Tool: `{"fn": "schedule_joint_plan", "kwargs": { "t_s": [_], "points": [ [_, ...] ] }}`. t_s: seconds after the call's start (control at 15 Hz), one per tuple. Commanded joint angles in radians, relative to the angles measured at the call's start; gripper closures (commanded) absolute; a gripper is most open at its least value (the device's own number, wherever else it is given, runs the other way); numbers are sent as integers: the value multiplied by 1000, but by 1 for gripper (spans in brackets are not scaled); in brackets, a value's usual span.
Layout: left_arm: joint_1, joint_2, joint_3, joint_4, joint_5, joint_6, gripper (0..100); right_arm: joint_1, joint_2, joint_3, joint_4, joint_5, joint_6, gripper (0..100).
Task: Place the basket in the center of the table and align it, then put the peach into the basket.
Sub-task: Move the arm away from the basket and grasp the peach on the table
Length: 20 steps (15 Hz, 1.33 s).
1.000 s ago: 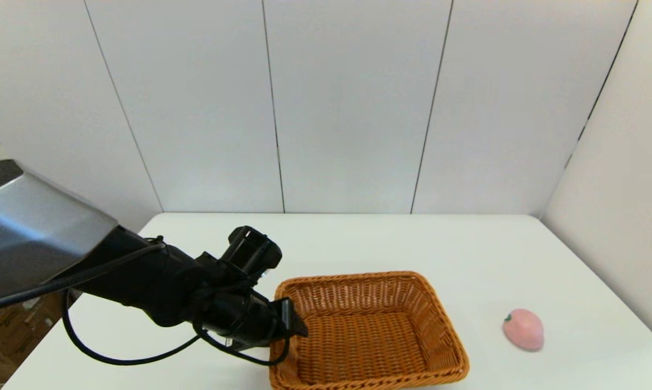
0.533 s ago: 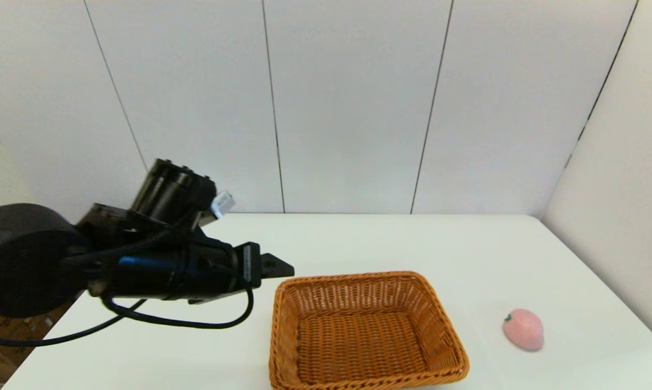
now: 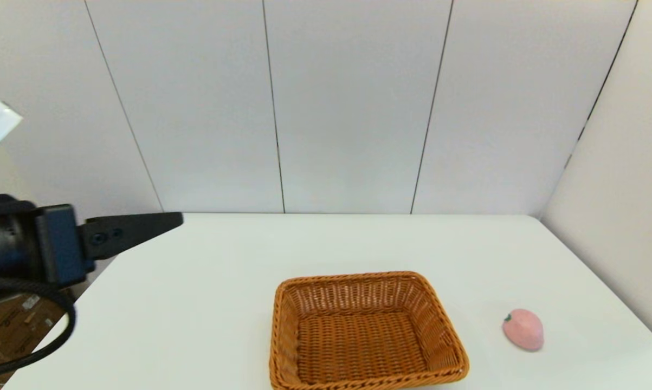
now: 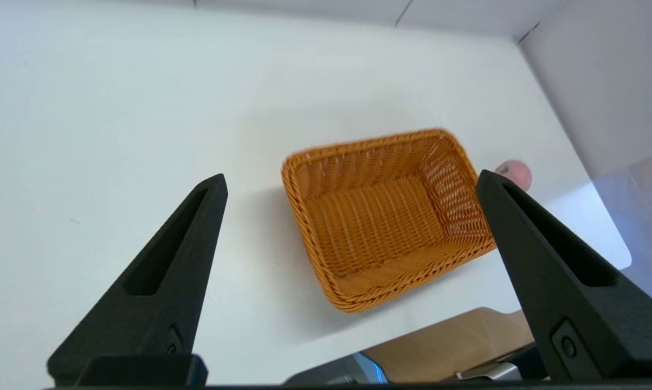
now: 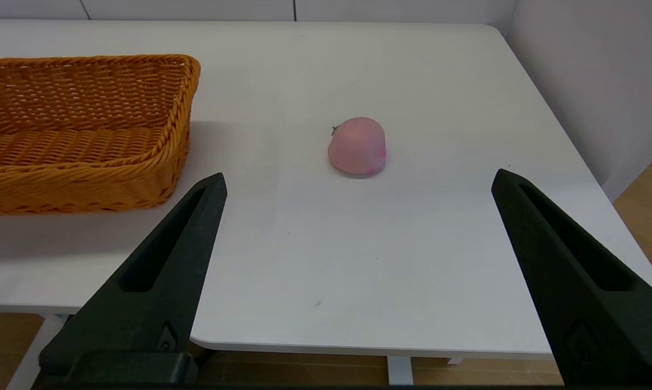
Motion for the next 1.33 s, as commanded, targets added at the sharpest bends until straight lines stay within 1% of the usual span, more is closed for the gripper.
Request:
{"fn": "schedule_joint_plan", "kwargs": {
  "t_s": [0.07,0.4,0.53,0.73,1.07,1.2,1.33],
  "points": [
    [169,-350,181,13,12,225,0,0,1,0,1,0,0,0],
    [416,-619,319,15,8,243,0,0,1,0,1,0,0,0],
    [480,-688,362,15,7,243,0,0,0,0,1,0,0,0],
    [511,-836,478,12,7,310,0,0,1,0,1,0,0,0],
    [535,-985,653,-1,2,323,0,0,0,0,1,0,0,0],
    [537,-1071,767,-33,1,363,0,0,1,0,1,0,0,0],
    [537,-1068,840,-137,-11,379,0,0,0,0,1,0,-1,0]
  ]
}}
